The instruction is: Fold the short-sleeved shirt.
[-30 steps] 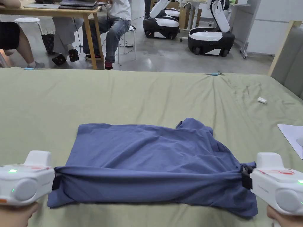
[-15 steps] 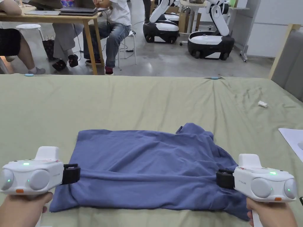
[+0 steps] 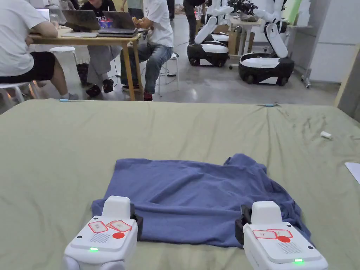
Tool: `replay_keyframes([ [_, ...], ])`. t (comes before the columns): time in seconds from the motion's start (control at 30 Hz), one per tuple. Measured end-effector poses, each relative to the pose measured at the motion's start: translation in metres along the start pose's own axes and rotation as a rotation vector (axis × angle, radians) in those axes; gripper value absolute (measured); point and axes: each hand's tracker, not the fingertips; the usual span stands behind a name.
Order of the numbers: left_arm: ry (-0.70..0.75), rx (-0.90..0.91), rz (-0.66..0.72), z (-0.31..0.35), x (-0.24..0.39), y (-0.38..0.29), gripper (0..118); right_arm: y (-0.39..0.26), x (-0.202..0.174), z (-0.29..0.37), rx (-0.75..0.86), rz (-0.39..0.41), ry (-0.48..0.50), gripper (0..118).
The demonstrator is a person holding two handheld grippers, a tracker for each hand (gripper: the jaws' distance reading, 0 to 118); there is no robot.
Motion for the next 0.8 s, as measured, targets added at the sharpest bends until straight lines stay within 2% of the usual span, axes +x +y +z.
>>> replay_keyframes([
  [0.1,0.065,-0.01,-0.024,0.005,-0.015,-0.009,0,-0.002,-0.003,-0.001,-0.002,0.008,-0.005,0],
  [0.23,0.06,-0.221,0.187,-0.001,-0.065,-0.048,0,-0.007,0.002,0.005,0.004,-0.003,-0.007,0],
  [0.33,0.096,-0.244,0.219,-0.007,-0.082,-0.065,0,-0.013,0.006,0.002,-0.006,-0.013,0.002,0],
  [0.37,0.093,-0.238,0.235,-0.008,-0.082,-0.064,13,-0.014,0.006,-0.001,-0.011,-0.013,0.0,0],
  [0.4,0.1,-0.23,0.233,-0.011,-0.084,-0.062,44,-0.015,0.007,-0.003,-0.017,-0.016,0.001,0],
  [0.43,0.11,-0.225,0.222,-0.017,-0.085,-0.058,80,-0.014,0.009,0.002,-0.023,-0.024,0.006,0],
  [0.47,0.116,-0.22,0.204,-0.021,-0.083,-0.053,108,-0.015,0.011,0.0,-0.03,-0.031,0.008,0],
  [0.5,0.116,-0.211,0.185,-0.025,-0.081,-0.048,112,-0.017,0.012,-0.003,-0.038,-0.035,0.007,0],
  [0.63,0.099,-0.228,0.173,-0.054,-0.083,-0.03,108,-0.026,0.026,-0.013,-0.067,-0.049,-0.009,0],
  [0.77,0.087,-0.278,0.184,-0.091,-0.089,-0.025,99,-0.028,0.041,-0.013,-0.098,-0.058,-0.031,0],
  [0.8,0.092,-0.306,0.17,-0.1,-0.089,-0.027,94,-0.029,0.046,-0.014,-0.105,-0.057,-0.046,0],
])
